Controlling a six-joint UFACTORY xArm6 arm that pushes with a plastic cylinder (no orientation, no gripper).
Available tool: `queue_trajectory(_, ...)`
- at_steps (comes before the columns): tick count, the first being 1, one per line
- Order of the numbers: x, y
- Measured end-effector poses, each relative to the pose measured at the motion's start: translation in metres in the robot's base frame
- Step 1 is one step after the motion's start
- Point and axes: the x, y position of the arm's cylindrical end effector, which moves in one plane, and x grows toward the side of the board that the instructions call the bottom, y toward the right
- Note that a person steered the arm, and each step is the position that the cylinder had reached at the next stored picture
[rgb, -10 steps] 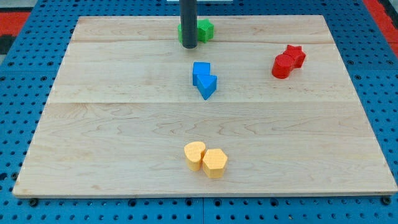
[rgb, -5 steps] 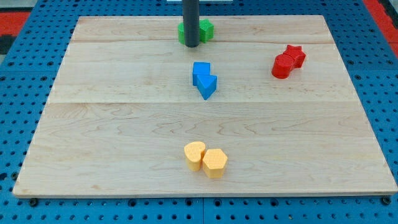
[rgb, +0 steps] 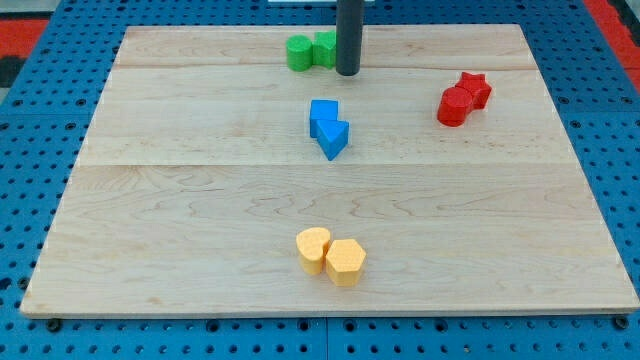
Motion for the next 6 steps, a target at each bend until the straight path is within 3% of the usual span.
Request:
queue_trajectory(4, 0.000, -0.024)
queue_trajectory(6, 0.030, -0.022)
